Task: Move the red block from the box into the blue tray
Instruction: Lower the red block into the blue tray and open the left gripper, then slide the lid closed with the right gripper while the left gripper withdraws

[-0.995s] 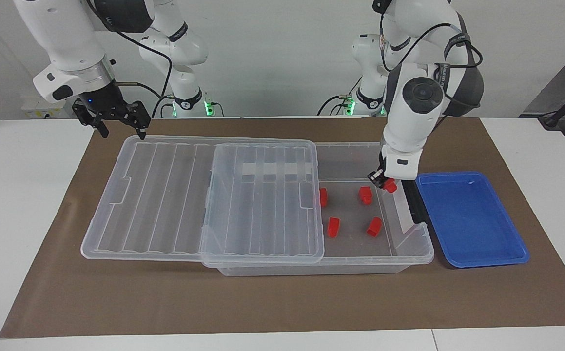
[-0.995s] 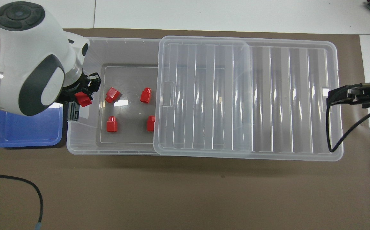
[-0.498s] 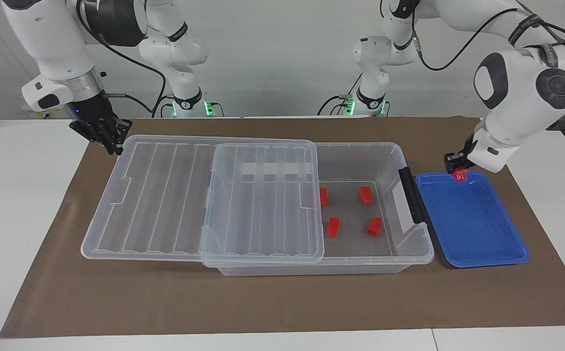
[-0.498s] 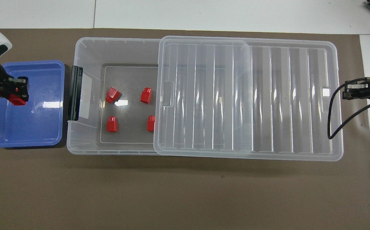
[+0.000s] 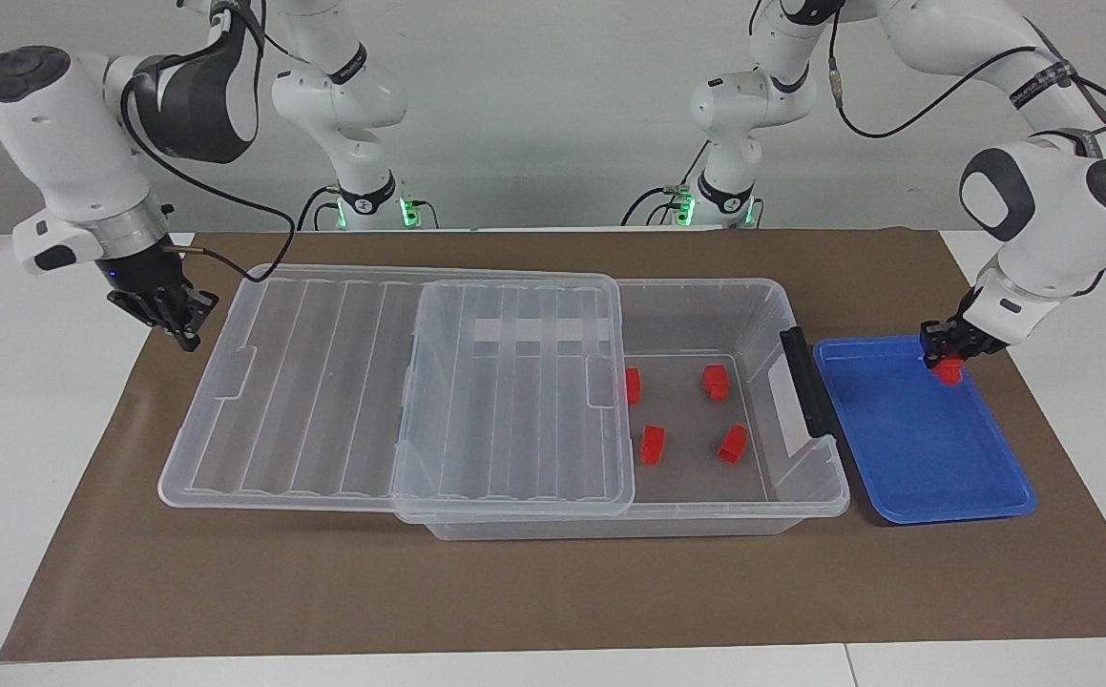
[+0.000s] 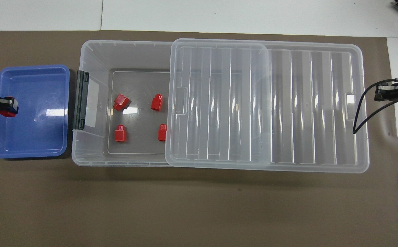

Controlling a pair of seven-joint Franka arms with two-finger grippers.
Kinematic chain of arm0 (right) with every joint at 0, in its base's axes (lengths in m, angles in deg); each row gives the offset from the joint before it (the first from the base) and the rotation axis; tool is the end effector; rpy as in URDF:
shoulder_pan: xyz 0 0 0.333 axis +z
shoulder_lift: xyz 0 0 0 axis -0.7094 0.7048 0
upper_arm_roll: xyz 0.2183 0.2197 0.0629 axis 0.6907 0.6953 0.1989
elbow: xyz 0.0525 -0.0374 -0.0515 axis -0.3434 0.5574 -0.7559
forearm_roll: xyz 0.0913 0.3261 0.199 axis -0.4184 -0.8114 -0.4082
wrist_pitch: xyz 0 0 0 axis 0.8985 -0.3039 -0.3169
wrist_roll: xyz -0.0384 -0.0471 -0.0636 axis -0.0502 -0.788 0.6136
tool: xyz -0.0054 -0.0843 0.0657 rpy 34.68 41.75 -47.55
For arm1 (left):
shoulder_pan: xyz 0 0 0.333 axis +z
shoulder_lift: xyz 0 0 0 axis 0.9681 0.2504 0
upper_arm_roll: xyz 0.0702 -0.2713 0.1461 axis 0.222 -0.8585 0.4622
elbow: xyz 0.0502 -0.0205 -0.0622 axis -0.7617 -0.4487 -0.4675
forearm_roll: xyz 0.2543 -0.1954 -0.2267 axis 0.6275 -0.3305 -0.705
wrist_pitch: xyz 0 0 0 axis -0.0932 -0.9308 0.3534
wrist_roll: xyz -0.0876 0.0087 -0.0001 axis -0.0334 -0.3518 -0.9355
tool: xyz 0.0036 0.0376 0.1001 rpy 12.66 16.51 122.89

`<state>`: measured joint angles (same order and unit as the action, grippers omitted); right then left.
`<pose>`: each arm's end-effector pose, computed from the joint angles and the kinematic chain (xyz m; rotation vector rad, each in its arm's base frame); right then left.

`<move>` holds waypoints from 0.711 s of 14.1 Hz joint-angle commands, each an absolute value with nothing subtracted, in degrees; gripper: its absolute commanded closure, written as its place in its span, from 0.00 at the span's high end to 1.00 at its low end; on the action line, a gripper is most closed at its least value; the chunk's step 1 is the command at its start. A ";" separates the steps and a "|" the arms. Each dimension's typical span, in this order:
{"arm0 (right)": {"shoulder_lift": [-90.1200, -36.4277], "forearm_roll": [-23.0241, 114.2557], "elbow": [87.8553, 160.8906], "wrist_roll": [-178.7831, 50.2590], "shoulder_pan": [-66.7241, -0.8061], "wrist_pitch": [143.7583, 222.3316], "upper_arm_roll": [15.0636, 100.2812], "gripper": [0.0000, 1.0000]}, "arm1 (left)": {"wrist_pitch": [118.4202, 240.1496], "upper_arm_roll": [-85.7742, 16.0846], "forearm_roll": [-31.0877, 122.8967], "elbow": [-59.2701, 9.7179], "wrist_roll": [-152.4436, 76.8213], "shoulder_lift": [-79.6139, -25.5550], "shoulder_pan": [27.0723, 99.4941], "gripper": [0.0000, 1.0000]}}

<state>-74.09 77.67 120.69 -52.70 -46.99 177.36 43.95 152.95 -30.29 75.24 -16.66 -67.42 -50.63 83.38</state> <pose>0.5936 -0.0866 0.5326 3.0821 -0.3047 0.1966 0.6087 0.1047 0.4435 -3.0696 0.1704 0.0478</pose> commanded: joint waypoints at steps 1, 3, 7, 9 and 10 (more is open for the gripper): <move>-71.68 77.61 120.99 -56.52 -46.77 180.84 41.86 0.00 | 159.35 -30.76 74.47 -22.53 -72.92 -52.98 84.37 0.00; -70.10 77.35 120.90 -57.58 -46.86 182.16 41.16 0.00 | 165.41 -30.85 74.47 -27.35 -73.12 -53.33 85.60 0.00; -68.25 76.82 120.90 -58.11 -46.86 183.92 40.89 0.00 | 169.64 -30.85 74.38 -31.05 -70.50 -52.45 85.35 0.00; -68.16 76.73 120.90 -58.02 -46.60 184.10 40.89 0.00 | 171.59 -30.85 74.38 -31.94 -65.14 -51.49 84.64 0.00; -68.16 76.73 120.90 -58.02 -46.16 184.10 40.98 0.00 | 172.20 -30.85 74.38 -32.12 -64.95 -50.87 84.73 0.00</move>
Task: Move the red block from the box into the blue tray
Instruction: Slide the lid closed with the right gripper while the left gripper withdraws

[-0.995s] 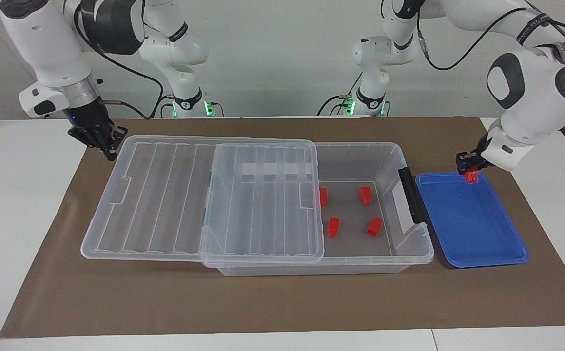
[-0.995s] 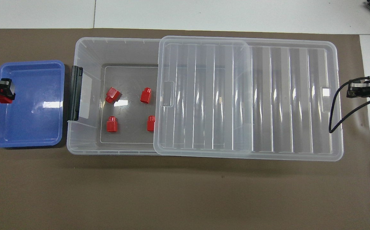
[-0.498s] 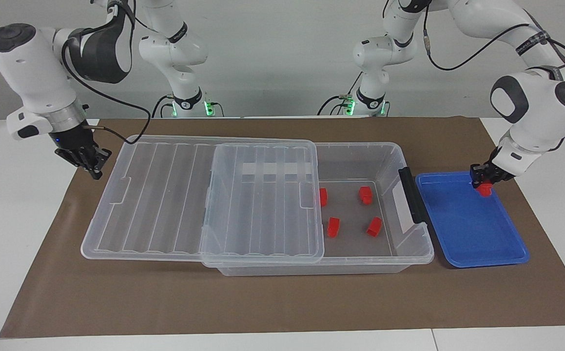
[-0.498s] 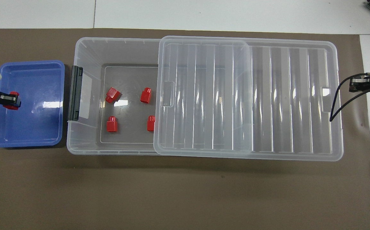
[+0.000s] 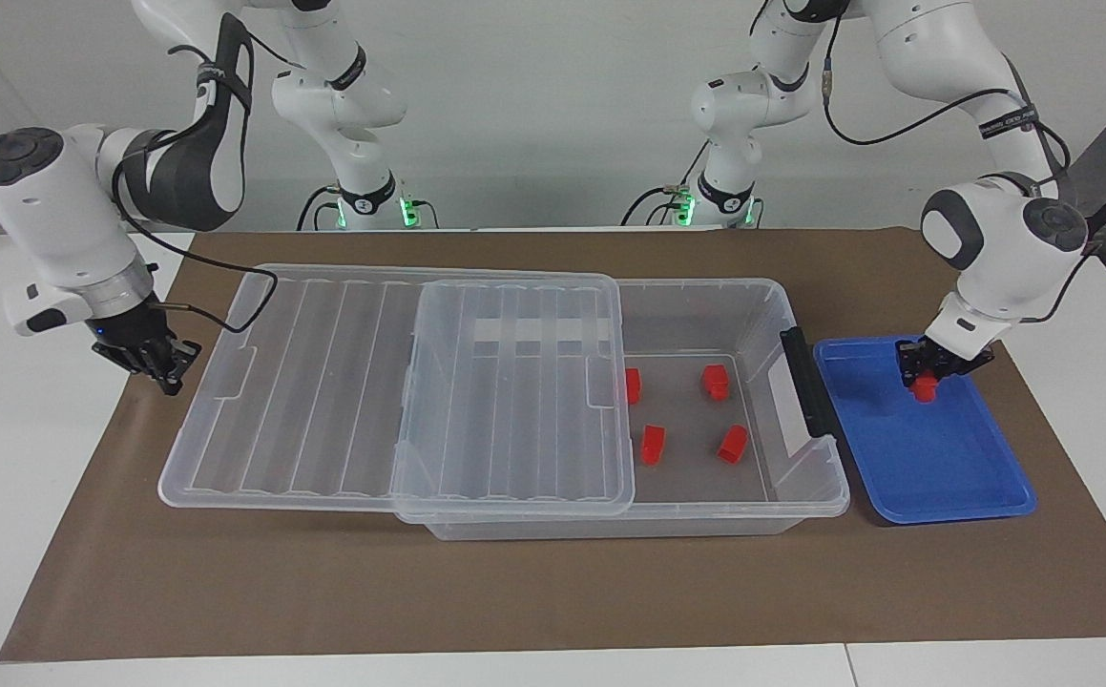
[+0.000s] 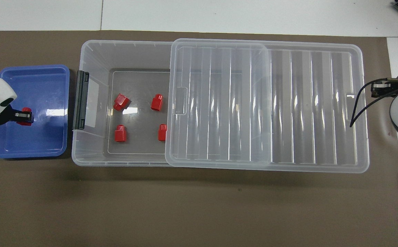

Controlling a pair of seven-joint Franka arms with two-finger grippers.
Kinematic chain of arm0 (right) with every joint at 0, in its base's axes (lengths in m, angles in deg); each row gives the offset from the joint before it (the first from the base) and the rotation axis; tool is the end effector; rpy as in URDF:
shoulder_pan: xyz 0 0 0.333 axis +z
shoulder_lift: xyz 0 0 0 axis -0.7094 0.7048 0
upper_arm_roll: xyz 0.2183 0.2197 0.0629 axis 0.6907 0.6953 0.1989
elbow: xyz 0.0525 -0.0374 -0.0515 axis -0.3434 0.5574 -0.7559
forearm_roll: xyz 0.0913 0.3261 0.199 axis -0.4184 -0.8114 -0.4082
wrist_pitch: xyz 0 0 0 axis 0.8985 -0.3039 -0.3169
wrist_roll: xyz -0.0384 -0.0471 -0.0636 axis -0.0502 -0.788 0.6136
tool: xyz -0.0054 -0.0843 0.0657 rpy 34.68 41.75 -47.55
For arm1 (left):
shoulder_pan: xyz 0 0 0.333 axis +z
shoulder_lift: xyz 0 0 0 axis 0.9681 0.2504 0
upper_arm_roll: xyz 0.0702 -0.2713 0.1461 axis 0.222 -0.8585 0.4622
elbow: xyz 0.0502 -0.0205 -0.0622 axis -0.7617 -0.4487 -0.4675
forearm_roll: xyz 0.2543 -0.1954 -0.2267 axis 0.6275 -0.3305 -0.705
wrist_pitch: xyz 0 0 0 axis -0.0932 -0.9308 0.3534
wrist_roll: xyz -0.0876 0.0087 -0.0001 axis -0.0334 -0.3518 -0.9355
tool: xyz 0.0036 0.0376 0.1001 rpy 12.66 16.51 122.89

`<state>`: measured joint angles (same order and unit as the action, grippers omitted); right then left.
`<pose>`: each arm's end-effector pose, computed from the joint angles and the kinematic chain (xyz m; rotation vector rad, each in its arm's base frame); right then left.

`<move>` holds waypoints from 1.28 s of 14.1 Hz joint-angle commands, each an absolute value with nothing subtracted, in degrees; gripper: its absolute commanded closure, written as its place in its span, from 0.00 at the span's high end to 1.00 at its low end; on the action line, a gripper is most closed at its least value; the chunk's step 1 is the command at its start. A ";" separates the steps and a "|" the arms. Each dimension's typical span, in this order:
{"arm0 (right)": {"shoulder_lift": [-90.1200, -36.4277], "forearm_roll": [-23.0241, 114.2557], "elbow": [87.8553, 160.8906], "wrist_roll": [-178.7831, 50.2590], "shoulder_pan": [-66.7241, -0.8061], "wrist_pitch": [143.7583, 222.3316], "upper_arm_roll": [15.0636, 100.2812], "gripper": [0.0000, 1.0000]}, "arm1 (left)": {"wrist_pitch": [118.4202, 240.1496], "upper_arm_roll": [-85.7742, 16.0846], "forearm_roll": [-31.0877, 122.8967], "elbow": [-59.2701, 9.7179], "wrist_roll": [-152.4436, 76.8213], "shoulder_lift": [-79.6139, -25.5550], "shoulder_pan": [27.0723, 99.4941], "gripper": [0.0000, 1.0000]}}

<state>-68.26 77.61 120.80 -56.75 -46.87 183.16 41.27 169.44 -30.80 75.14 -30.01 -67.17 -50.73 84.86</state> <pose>0.6162 -0.1139 0.4805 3.0623 -0.2542 0.1875 0.5859 0.1090 0.3622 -3.0707 0.1607 -0.0405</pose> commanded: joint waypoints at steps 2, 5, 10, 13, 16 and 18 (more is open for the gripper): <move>-67.89 76.73 120.99 -58.02 -45.81 184.10 40.98 0.00 | 173.96 -30.85 74.29 -33.08 -64.68 -49.38 84.90 0.00; -67.72 76.64 120.90 -57.93 -45.19 184.10 41.68 0.00 | 177.12 -30.85 74.29 -36.43 -65.56 -49.73 87.09 0.00; -67.72 76.64 120.90 -57.76 -44.14 183.92 44.75 0.00 | 180.82 -30.94 74.38 -39.76 -64.77 -49.64 86.49 0.00; -67.72 76.64 120.90 -58.02 -43.87 184.01 46.77 0.00 | 181.09 -30.94 74.38 -40.47 -64.94 -49.64 86.49 0.00; -67.80 76.65 120.90 -58.20 -43.78 183.49 48.62 0.00 | 181.97 -30.85 74.38 -40.91 -65.21 -49.64 86.49 0.69; -67.80 76.64 120.90 -58.11 -43.70 183.05 50.81 0.00 | 181.70 -30.85 74.38 -40.82 -65.65 -49.55 86.49 0.83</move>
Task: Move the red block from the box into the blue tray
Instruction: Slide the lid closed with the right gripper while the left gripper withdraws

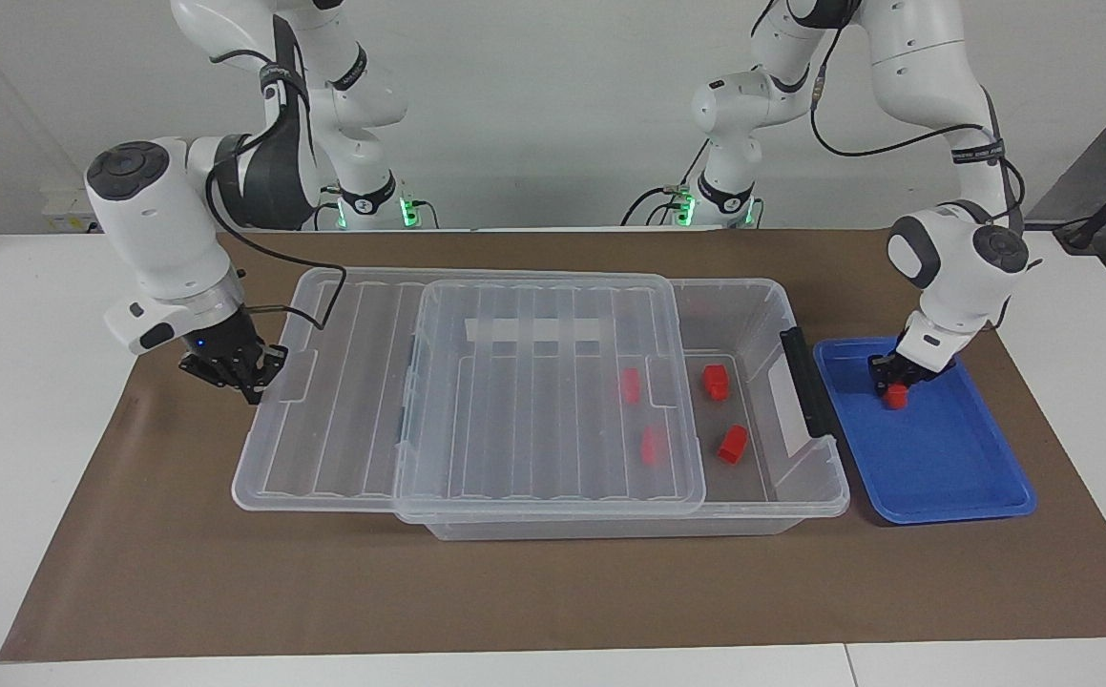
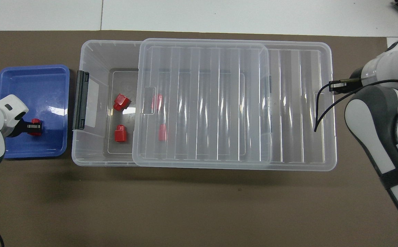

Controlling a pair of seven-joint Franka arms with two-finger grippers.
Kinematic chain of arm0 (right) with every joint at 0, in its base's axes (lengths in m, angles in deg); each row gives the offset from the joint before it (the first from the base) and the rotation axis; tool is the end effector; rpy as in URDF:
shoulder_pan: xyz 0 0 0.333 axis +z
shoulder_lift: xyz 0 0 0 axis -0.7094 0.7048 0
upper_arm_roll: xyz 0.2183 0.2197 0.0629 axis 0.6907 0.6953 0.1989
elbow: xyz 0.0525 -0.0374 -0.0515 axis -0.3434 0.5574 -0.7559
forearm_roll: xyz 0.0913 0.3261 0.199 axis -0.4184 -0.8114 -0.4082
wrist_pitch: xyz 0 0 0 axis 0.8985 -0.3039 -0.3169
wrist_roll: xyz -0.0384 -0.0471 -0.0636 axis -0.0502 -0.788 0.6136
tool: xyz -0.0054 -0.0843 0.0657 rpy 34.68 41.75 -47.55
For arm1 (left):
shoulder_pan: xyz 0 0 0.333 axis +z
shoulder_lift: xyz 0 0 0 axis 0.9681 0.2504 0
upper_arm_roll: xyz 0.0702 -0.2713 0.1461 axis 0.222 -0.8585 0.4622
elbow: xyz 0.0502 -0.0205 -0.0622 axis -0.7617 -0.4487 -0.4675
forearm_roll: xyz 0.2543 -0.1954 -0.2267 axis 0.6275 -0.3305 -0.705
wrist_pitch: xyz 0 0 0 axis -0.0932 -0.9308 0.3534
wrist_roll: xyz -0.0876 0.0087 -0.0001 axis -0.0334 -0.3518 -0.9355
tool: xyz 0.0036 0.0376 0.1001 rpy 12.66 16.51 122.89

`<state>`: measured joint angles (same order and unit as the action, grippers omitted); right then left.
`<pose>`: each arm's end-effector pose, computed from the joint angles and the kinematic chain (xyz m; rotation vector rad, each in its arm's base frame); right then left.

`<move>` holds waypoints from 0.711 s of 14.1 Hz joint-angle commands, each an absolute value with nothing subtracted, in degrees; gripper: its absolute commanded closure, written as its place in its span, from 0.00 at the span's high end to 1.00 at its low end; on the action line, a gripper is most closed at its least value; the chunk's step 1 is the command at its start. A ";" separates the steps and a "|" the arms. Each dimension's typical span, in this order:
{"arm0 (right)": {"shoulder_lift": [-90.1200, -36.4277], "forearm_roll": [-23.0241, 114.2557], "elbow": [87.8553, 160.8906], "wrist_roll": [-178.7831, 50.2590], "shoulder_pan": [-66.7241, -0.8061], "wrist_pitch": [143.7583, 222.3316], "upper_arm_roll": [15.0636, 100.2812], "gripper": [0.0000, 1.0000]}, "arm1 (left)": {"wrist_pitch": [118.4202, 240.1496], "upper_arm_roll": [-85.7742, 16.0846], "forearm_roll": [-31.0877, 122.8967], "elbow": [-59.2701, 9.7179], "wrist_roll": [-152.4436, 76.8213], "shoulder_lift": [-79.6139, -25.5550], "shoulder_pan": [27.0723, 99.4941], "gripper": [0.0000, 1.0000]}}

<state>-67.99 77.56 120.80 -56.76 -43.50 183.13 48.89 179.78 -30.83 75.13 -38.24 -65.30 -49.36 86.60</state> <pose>0.6276 0.0009 0.4761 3.1089 0.0349 0.1869 0.5597 0.1200 0.3023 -3.0787 0.0787 -0.0627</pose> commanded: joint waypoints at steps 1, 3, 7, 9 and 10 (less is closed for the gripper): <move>-67.80 76.64 120.90 -58.11 -43.70 182.61 52.13 0.00 | 181.53 -30.85 74.38 -40.47 -65.82 -49.55 86.49 0.83; -67.89 76.56 120.90 -57.76 -43.70 181.47 54.68 0.00 | 180.82 -30.85 74.38 -39.60 -68.53 -49.55 87.01 0.89; -67.98 76.12 120.90 -57.41 -43.70 180.76 58.20 0.00 | 180.82 -30.85 74.38 -39.50 -69.34 -49.46 87.01 0.99; -67.98 75.68 120.90 -56.71 -43.61 180.85 59.87 0.00 | 178.82 -30.85 74.38 -37.85 -69.16 -49.72 86.58 0.99; -67.98 75.68 120.90 -56.27 -43.61 180.76 60.49 0.00 | 174.36 -30.94 74.38 -34.79 -68.99 -49.90 86.31 0.99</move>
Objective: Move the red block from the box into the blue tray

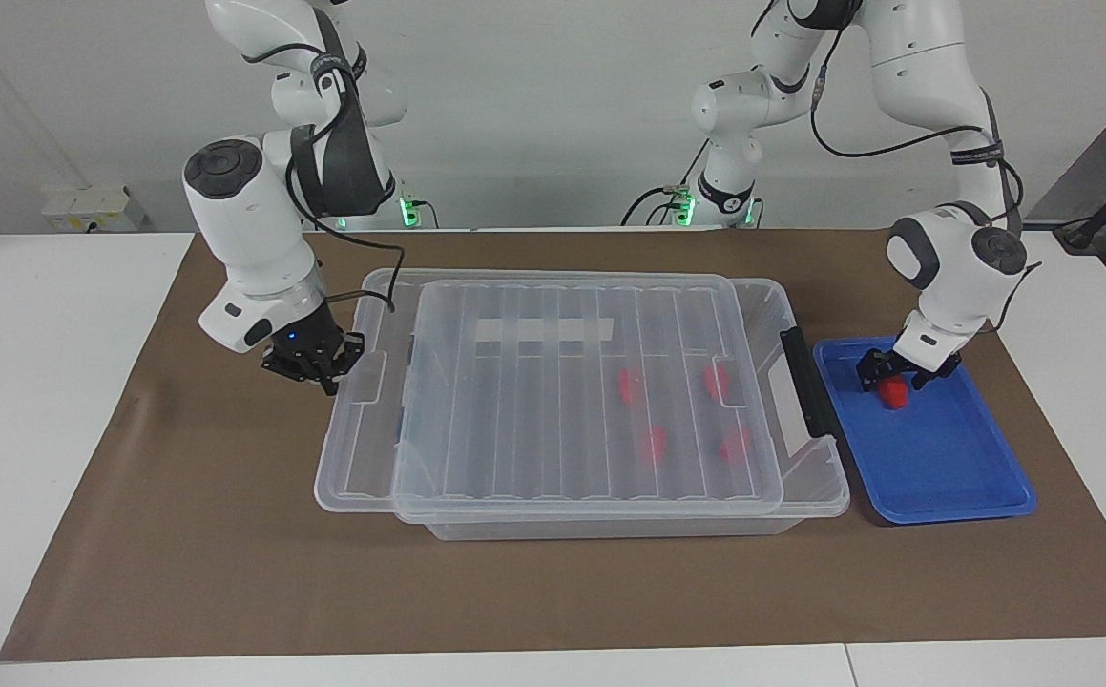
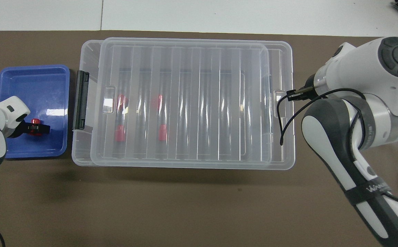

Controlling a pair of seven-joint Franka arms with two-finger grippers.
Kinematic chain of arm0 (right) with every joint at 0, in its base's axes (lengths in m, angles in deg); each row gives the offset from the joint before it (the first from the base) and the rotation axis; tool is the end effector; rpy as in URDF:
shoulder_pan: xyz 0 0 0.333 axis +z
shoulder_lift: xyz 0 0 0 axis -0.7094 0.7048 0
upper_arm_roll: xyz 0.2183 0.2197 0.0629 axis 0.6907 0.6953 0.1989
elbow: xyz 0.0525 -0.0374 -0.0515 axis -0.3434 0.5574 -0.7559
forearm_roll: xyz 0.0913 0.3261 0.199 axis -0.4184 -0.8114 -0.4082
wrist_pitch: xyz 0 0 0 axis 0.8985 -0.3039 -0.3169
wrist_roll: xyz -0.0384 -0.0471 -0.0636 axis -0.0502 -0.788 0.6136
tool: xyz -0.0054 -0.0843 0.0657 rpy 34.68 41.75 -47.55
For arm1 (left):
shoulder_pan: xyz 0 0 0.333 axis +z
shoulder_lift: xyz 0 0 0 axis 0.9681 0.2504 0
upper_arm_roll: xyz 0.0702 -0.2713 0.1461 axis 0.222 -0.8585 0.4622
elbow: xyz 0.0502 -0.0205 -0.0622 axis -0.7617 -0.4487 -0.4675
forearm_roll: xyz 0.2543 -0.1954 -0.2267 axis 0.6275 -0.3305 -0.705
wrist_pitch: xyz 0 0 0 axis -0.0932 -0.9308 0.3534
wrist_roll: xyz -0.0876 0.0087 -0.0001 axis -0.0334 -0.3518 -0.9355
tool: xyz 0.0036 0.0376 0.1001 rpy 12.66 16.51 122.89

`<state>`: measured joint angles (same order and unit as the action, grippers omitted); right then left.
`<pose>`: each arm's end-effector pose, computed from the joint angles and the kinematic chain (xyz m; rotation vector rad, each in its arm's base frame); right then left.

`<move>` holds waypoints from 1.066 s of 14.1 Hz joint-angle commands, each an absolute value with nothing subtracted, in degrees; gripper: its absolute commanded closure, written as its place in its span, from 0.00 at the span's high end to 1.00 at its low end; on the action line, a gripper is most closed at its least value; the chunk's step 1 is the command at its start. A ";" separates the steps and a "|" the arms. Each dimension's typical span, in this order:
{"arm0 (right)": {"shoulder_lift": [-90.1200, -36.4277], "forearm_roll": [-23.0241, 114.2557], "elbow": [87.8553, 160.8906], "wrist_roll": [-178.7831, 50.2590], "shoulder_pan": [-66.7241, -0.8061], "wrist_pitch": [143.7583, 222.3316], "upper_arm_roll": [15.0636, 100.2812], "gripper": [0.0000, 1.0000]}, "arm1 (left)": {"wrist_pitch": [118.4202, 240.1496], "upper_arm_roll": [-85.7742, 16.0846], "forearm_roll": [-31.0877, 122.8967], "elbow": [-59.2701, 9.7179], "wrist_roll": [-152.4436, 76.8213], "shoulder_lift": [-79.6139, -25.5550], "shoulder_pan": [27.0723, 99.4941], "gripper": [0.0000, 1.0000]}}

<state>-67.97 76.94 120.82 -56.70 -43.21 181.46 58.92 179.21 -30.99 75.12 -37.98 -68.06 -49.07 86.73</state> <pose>0.6153 0.1071 0.4739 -3.1009 -0.2994 -0.1413 0.5600 0.1199 0.3003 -3.0781 0.1530 -0.0450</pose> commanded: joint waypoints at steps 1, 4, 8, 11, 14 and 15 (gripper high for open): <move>-67.98 75.68 120.90 -55.48 -43.61 180.76 61.10 0.00 | 167.79 -30.85 74.38 -29.97 -68.99 -49.90 85.70 0.99; -67.98 75.68 120.90 -53.81 -43.61 180.85 62.77 0.00 | 149.76 -30.94 74.38 -18.61 -68.99 -50.95 85.70 1.00; -67.98 75.68 120.90 -53.71 -43.09 180.85 63.04 0.00 | 138.04 -31.90 74.38 -15.77 -68.37 -58.84 85.26 1.00; -67.98 75.68 120.56 -53.71 -42.99 180.76 62.95 0.00 | 135.65 -32.43 74.38 -16.12 -67.93 -65.62 80.09 1.00; -69.38 75.68 120.46 -53.63 -43.08 179.45 62.34 0.00 | 137.31 -32.52 74.38 -17.27 -68.28 -66.16 76.30 1.00; -70.52 75.68 120.64 -53.19 -43.25 178.83 61.73 0.00 | 137.49 -32.61 74.12 -17.53 -68.54 -66.33 75.33 1.00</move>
